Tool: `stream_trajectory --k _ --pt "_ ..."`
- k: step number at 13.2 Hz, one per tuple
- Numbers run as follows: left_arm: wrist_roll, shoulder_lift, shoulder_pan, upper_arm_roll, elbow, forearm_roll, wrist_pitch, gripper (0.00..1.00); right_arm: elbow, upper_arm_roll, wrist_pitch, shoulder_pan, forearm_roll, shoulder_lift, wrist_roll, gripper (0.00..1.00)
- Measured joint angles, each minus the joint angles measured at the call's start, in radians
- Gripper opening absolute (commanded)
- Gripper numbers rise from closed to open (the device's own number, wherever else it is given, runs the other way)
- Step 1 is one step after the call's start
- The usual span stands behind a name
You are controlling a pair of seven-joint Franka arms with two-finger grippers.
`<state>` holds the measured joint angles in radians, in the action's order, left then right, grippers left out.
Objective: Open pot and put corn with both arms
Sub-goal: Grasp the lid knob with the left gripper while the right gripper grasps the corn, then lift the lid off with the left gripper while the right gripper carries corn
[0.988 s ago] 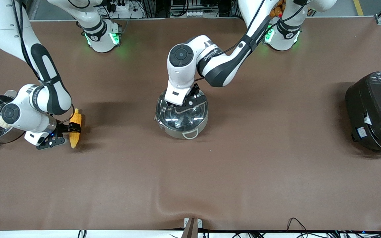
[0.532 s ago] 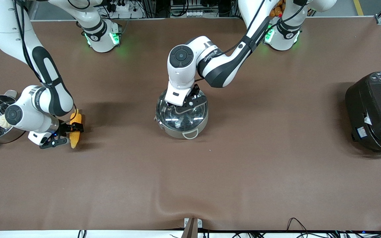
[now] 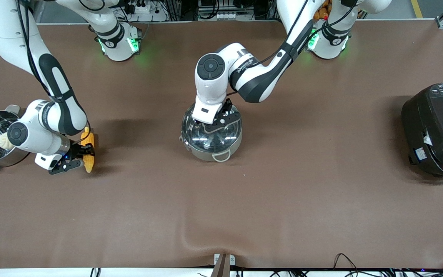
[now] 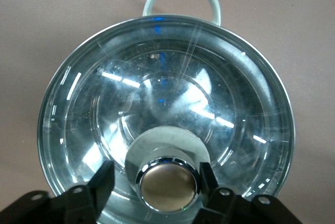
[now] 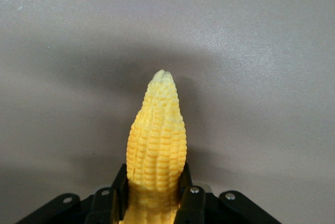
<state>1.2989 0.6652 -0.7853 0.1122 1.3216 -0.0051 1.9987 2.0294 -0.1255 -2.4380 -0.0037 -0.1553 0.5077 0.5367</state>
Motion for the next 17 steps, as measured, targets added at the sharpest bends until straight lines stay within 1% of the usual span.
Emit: stream_trajectory --k 1,2,3,5,6,7,10,13,15,17 --pt "0.0 0.002 0.0 0.0 0.0 0.0 0.0 0.69 -0.005 0.0 0.0 0.0 0.0 0.0 0.0 0.11" --pt "0.0 0.004 0.0 0.0 0.0 0.0 0.001 0.66 -0.012 0.001 0.003 0.0 -0.001 -0.001 0.0 0.12" --pt "0.0 0.006 -0.001 0.0 -0.001 0.0 0.003 0.58 -0.027 0.001 0.024 0.001 -0.002 -0.004 0.0 0.12" --pt "0.001 0.009 -0.001 0.0 -0.002 0.0 0.007 0.4 -0.085 0.002 0.117 0.003 -0.009 -0.02 -0.005 0.13" --pt "0.001 0.01 -0.002 0.001 -0.006 0.0 0.014 0.21 -0.119 0.003 0.175 0.006 -0.014 -0.036 -0.018 0.15" --pt "0.001 0.011 -0.003 0.001 -0.009 0.0 0.017 0.01 -0.154 0.004 0.234 0.012 -0.015 -0.056 -0.034 0.15" --pt "0.001 0.011 -0.003 0.001 -0.011 0.0 0.017 0.0 -0.23 0.004 0.353 0.043 -0.015 -0.102 -0.084 0.11" --pt "0.001 0.0 -0.001 0.0 -0.018 0.0 0.014 0.0 -0.282 0.005 0.443 0.068 -0.015 -0.118 -0.144 0.11" --pt "0.001 -0.038 0.005 -0.002 -0.029 0.0 -0.029 0.0 -0.305 0.004 0.491 0.078 -0.015 -0.123 -0.173 0.11" --pt "0.001 -0.107 0.023 -0.007 -0.035 0.0 -0.103 0.0 -0.315 0.004 0.518 0.1 -0.015 -0.136 -0.22 0.11"
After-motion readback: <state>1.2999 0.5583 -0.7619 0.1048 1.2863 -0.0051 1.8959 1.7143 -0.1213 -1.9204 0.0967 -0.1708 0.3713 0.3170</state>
